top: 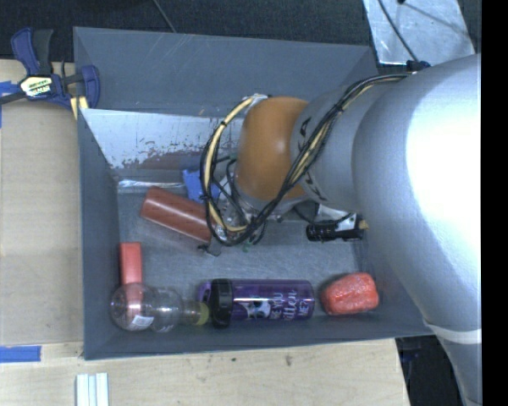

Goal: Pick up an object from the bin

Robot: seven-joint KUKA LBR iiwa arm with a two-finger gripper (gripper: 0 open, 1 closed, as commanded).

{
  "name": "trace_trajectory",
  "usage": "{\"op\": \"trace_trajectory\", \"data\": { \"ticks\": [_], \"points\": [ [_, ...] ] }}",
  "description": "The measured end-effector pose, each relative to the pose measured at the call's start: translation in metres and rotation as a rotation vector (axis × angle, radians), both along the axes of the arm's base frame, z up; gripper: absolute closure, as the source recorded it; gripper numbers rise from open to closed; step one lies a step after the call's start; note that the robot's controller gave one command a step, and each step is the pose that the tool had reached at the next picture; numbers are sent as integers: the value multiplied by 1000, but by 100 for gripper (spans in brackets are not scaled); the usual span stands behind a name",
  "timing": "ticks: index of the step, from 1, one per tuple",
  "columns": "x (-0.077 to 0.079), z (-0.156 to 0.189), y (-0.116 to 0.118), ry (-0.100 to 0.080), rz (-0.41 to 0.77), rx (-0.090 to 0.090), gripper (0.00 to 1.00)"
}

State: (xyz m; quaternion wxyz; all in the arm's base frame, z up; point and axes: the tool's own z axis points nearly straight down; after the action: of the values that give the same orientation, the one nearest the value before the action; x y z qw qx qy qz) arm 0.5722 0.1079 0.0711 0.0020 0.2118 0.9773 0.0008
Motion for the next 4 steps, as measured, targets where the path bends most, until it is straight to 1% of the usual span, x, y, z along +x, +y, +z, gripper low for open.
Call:
{"op": "trace_trajectory", "data": {
  "ticks": [1,2,3,4],
  "points": [
    [6,0,1,1,0,1,100],
    [-18,0,-11,-3,-4,0,100],
    [-23,22,-5,6,0,-1,100],
    [-17,37,-4,-1,0,0,100]
  ]
}}
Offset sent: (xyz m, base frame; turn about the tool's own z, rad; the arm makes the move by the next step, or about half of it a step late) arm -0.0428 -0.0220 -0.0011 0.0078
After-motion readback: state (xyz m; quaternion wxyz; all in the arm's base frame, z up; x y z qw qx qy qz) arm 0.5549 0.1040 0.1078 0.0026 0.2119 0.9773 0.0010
